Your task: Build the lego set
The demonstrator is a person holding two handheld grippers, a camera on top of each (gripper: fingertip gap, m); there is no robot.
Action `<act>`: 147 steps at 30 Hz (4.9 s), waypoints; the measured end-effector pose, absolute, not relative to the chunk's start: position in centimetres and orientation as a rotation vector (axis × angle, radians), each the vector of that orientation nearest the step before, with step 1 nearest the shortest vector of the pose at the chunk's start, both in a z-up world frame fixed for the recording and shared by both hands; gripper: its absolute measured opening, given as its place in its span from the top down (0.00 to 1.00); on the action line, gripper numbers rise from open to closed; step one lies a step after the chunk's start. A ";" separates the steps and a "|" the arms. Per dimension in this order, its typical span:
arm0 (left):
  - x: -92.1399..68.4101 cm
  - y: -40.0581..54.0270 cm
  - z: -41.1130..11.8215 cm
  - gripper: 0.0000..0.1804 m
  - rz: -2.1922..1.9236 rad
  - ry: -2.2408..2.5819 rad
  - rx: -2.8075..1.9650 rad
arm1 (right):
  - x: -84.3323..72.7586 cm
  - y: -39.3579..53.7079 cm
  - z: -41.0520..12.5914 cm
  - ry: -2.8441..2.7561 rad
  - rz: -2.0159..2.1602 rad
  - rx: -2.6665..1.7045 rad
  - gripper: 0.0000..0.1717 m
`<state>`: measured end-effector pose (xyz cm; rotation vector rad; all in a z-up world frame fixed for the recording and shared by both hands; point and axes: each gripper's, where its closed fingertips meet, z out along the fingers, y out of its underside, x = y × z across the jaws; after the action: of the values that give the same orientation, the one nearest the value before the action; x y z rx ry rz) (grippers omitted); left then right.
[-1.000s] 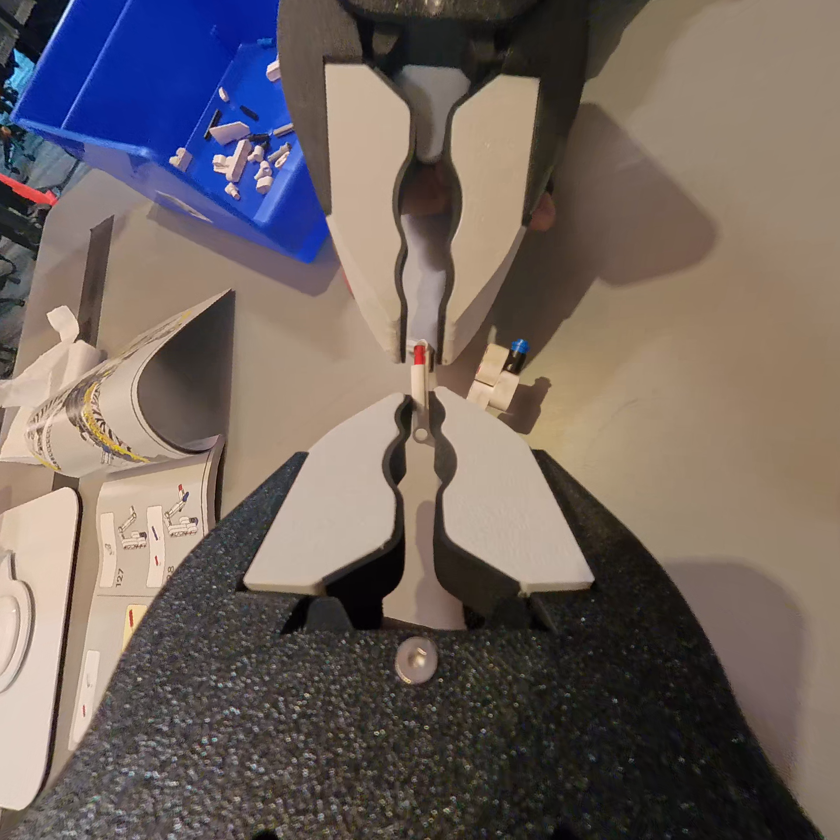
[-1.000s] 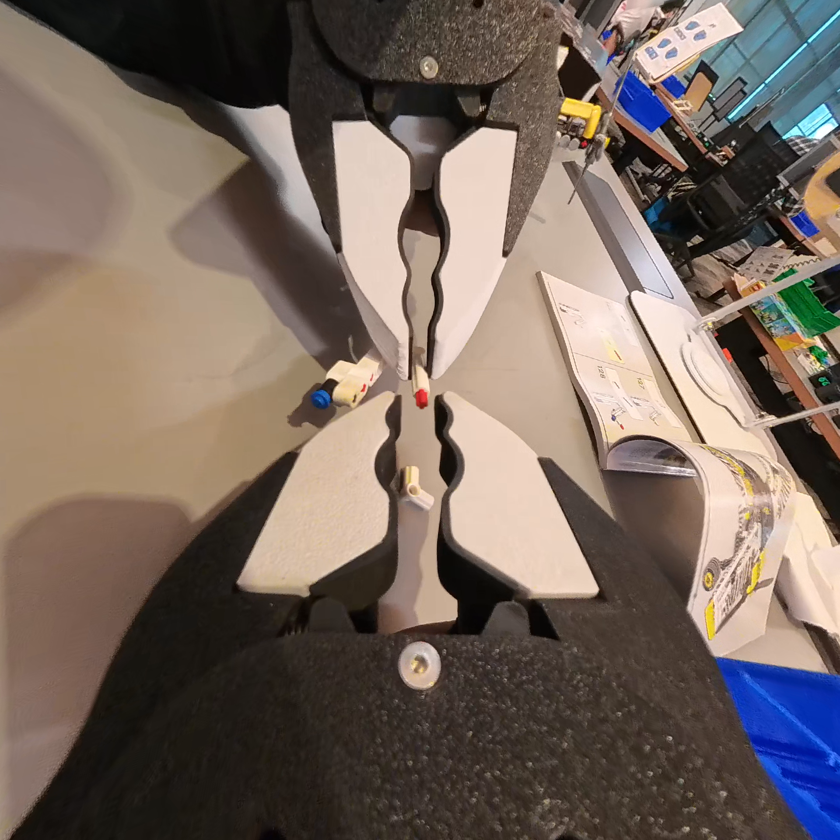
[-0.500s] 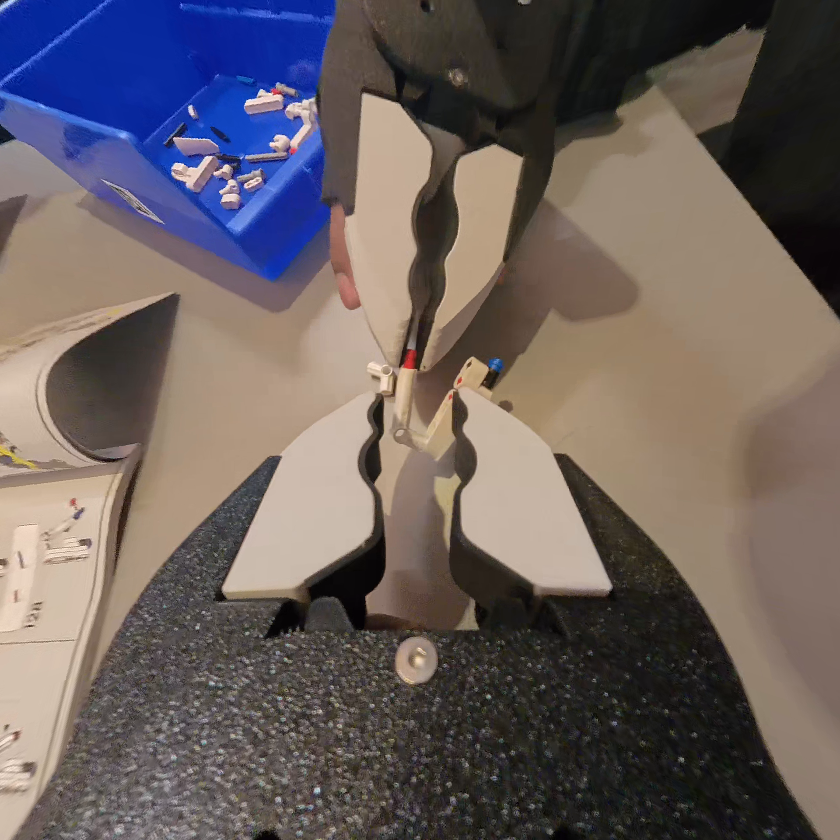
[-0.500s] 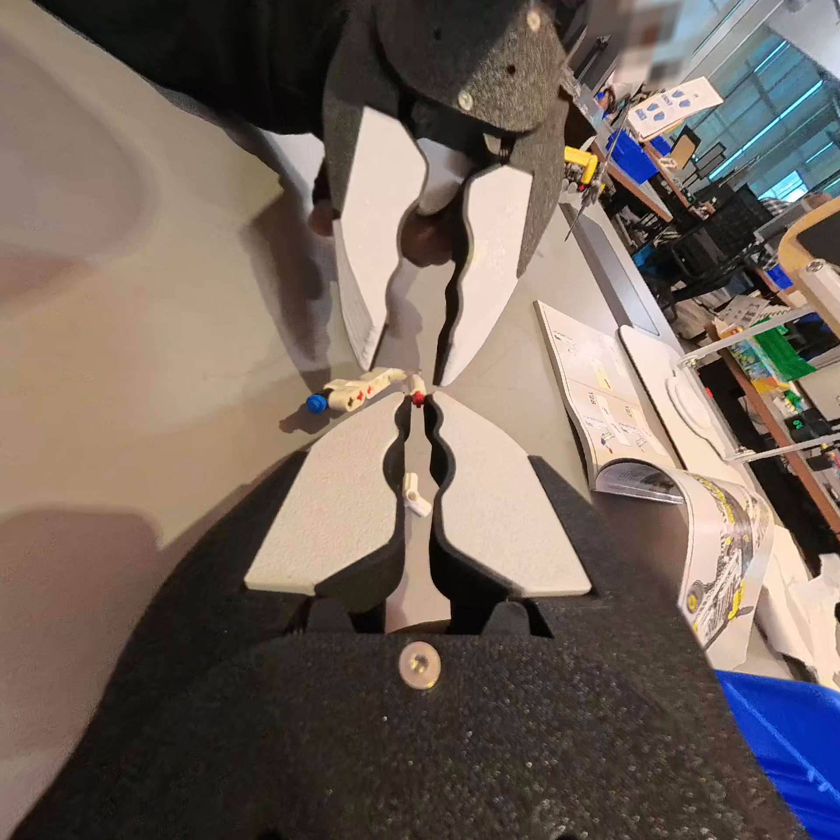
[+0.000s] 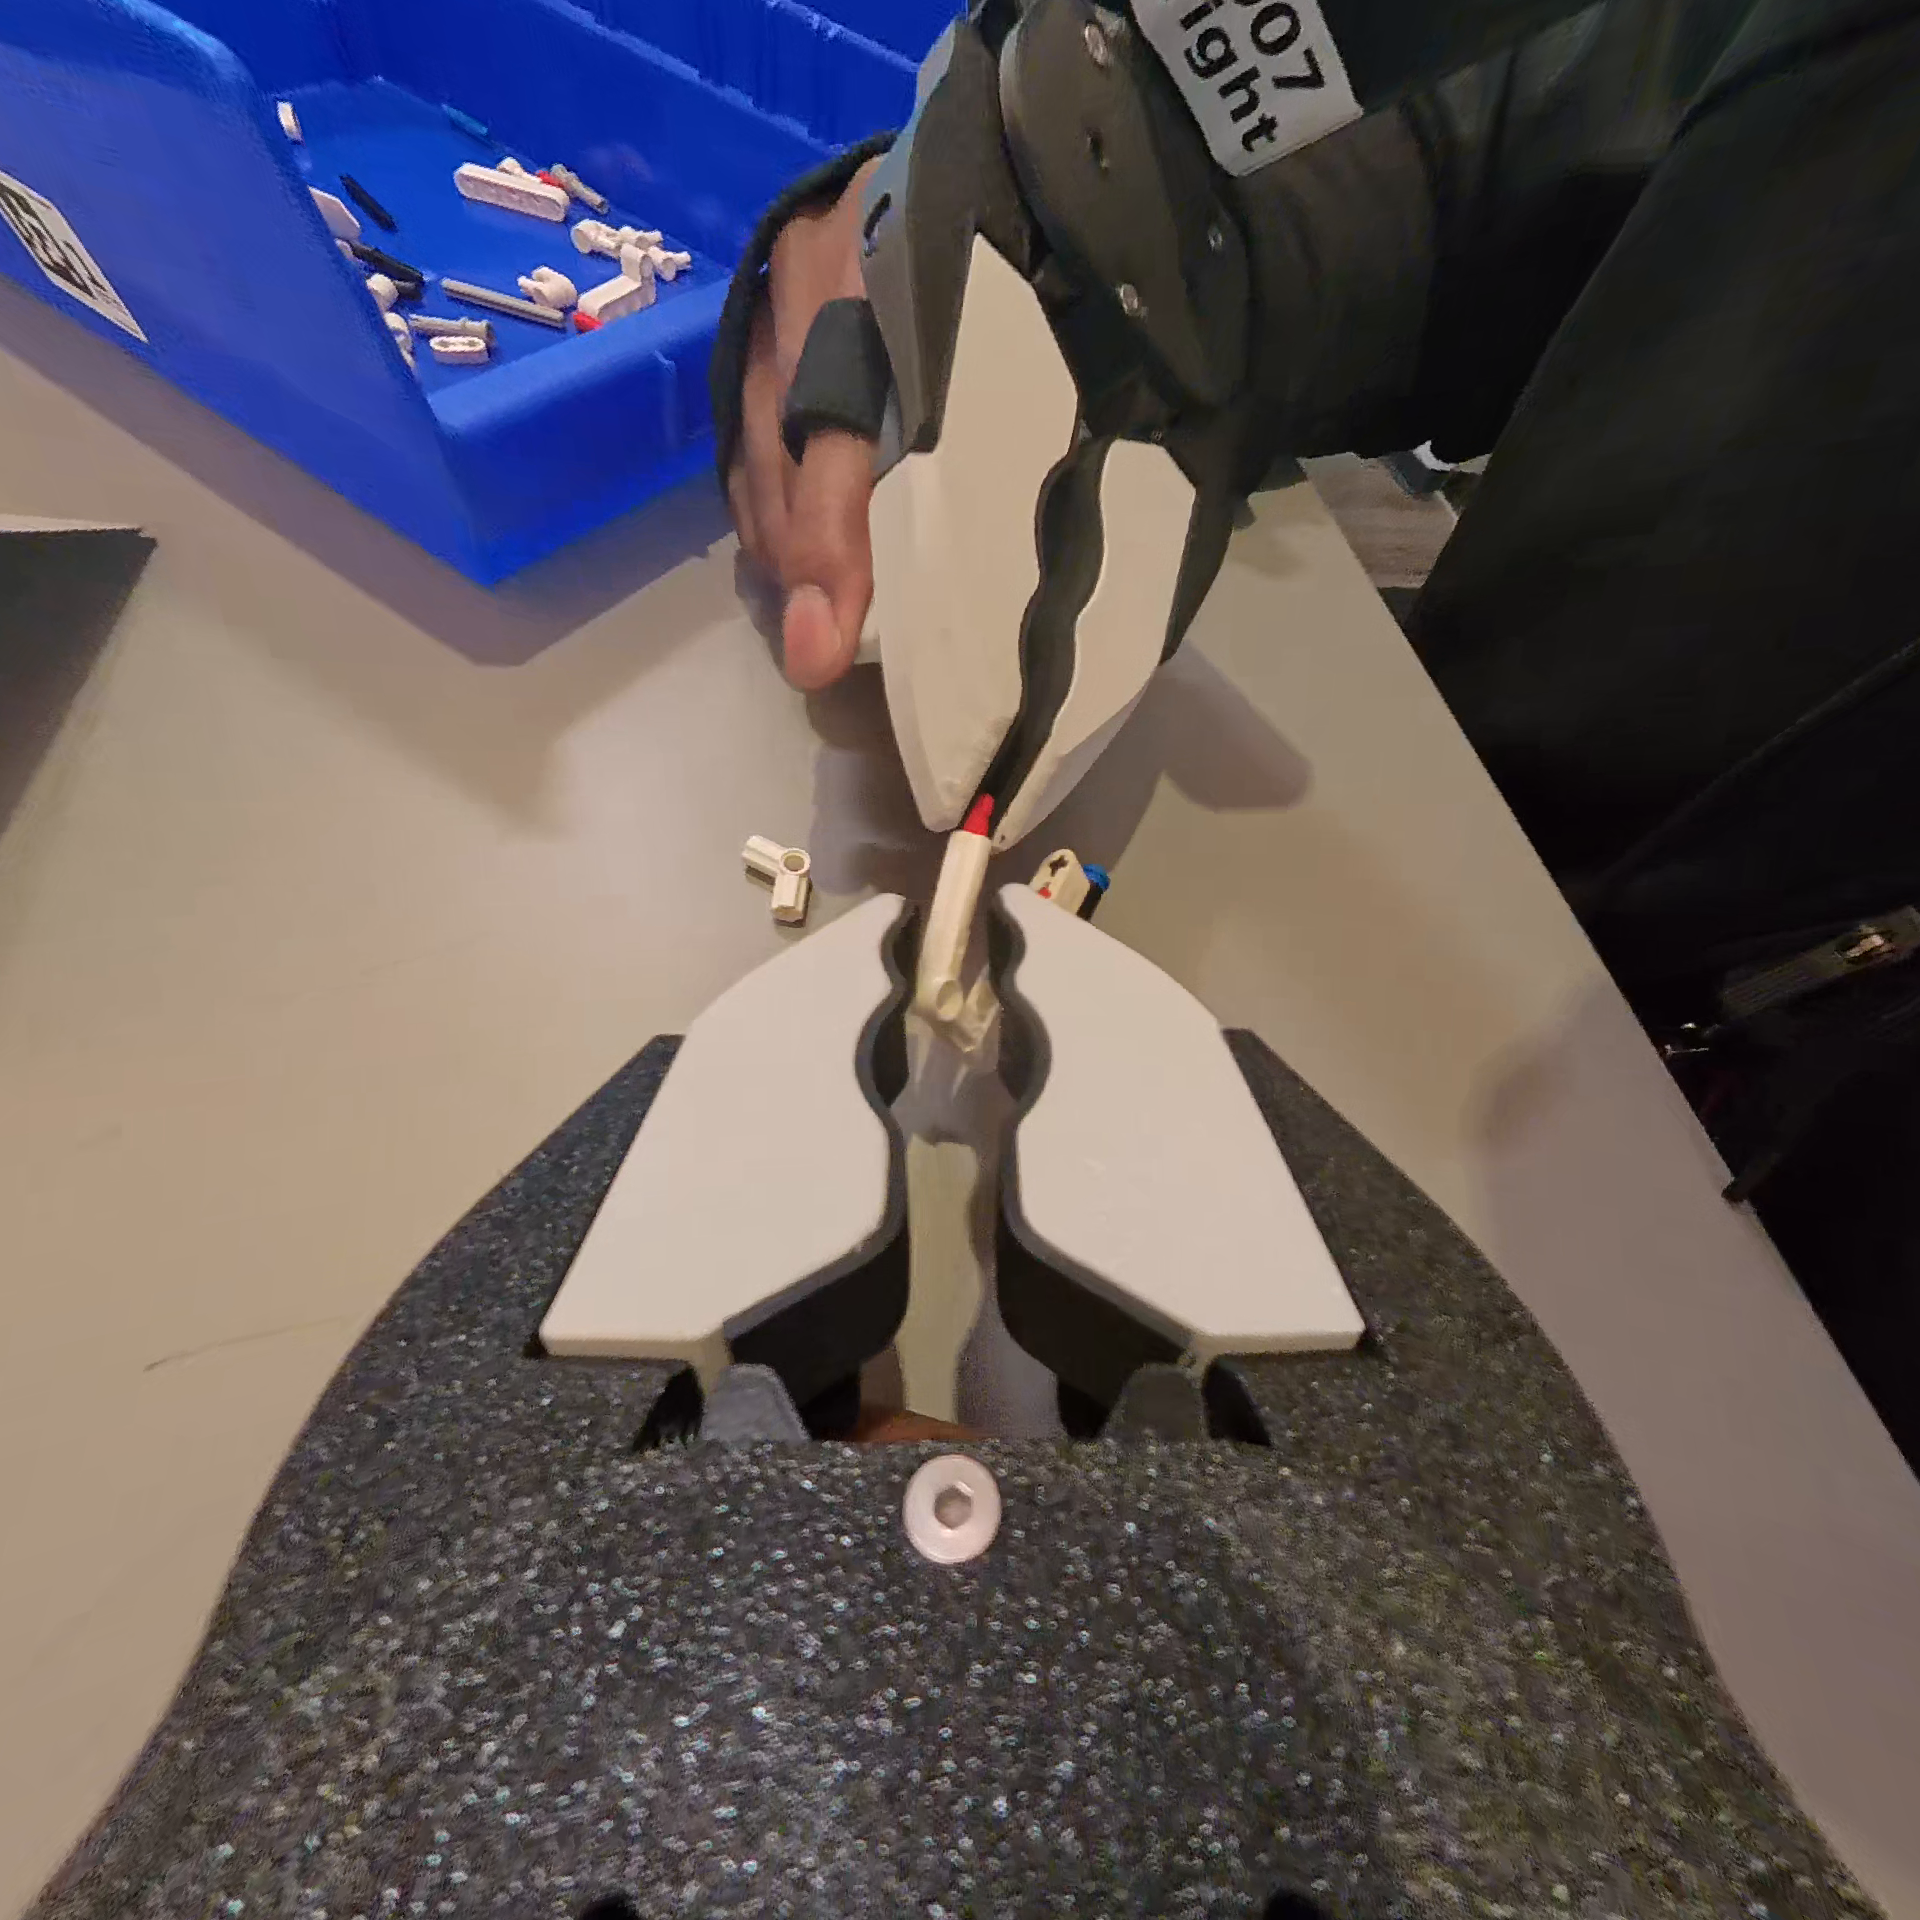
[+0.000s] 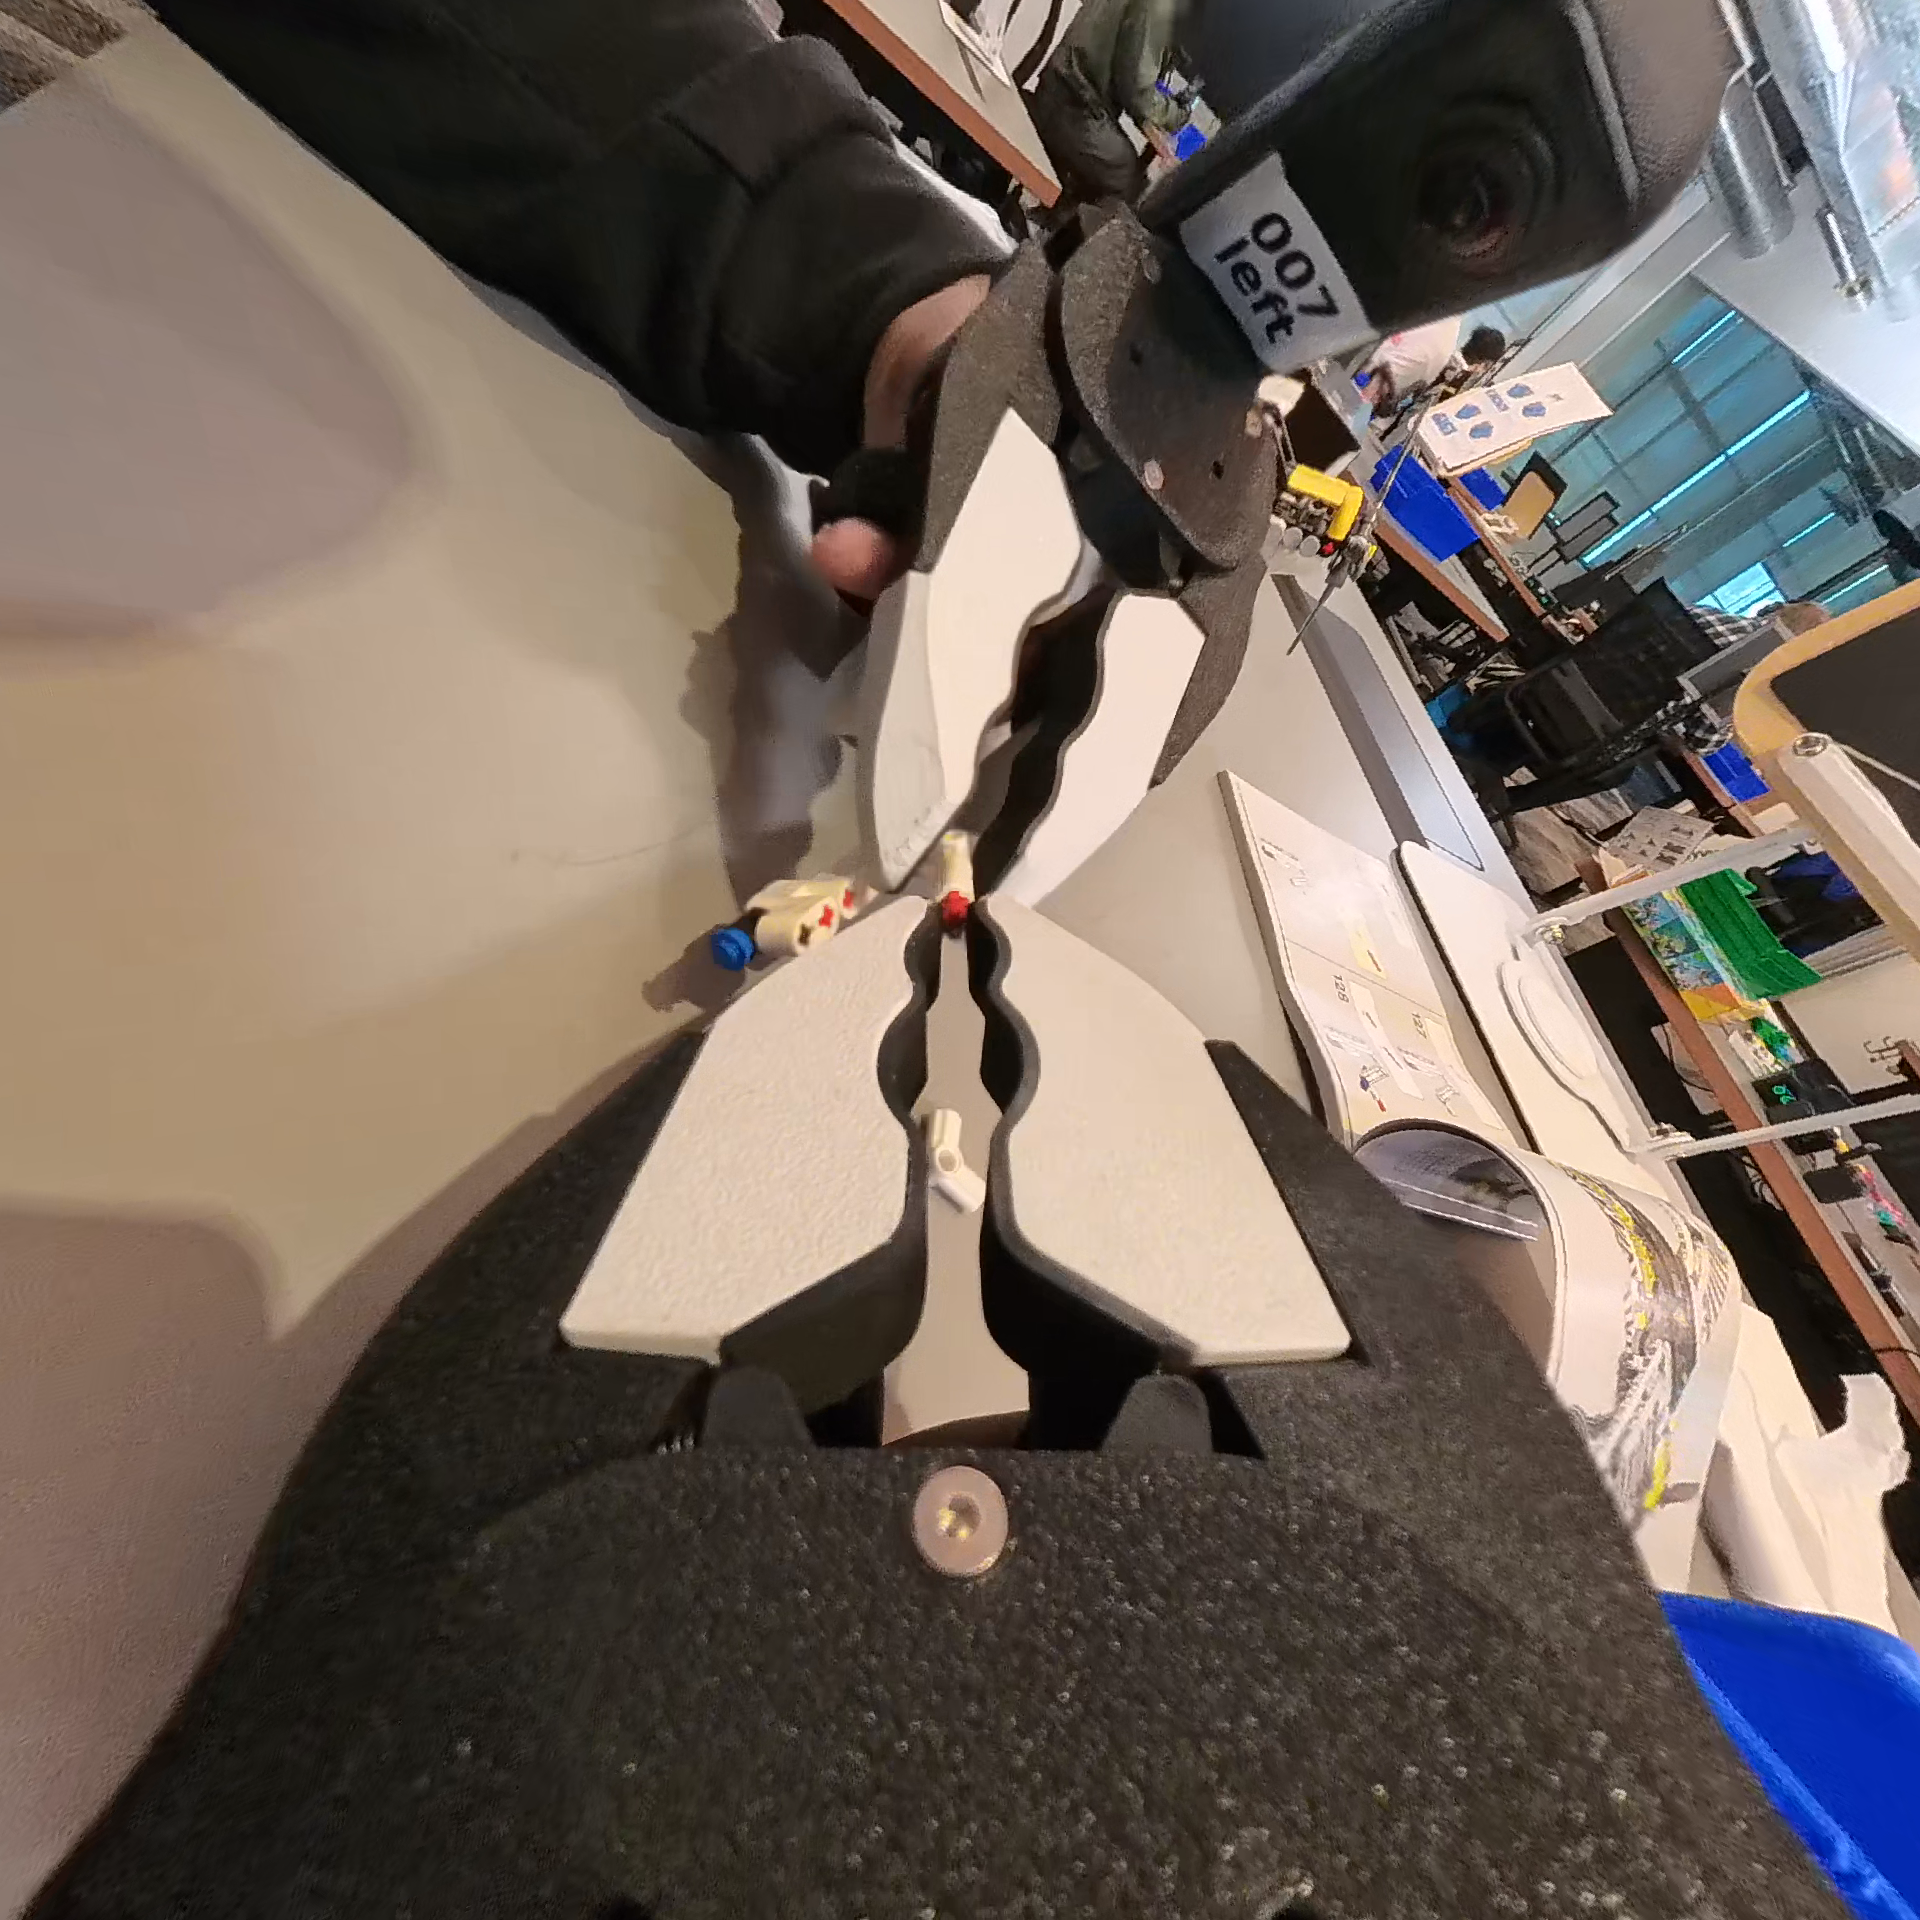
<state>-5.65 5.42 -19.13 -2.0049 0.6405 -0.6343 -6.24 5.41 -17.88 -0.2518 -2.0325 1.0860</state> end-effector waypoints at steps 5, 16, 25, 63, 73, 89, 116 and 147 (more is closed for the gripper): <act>-5.8 5.5 -18.9 0.96 -0.682 0.595 -2.008 | -6.4 5.8 -18.1 -2.060 1.090 -0.328 0.97; -7.5 6.2 -20.4 0.96 -0.672 0.376 -2.188 | -7.3 9.5 -22.5 -2.317 0.831 -0.853 0.84; -7.6 6.5 -21.7 0.96 -0.703 0.280 -2.287 | -7.4 9.3 -23.1 -2.371 0.837 -1.014 0.91; -5.2 4.7 -20.2 0.96 -0.871 0.483 -2.157 | -5.2 6.2 -18.7 -2.139 1.132 -0.253 0.92; -4.1 3.9 -20.3 0.96 -0.935 0.565 -2.162 | -4.2 5.3 -18.4 -2.146 1.206 -0.165 0.96; -3.6 3.6 -21.7 0.97 -0.963 0.503 -2.305 | -3.7 4.9 -20.1 -2.243 1.002 -0.086 0.97; -4.2 4.5 -21.9 0.96 -0.847 0.456 -2.309 | -5.3 7.7 -18.8 -2.206 1.118 -0.664 0.91; -5.1 5.5 -21.0 0.96 -0.747 0.483 -2.206 | -4.9 7.2 -19.6 -2.311 1.681 -1.446 0.93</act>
<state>-5.10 5.54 -20.96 -2.2060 0.4830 -0.7469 -4.86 7.15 -19.61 -1.4455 -2.3111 1.6808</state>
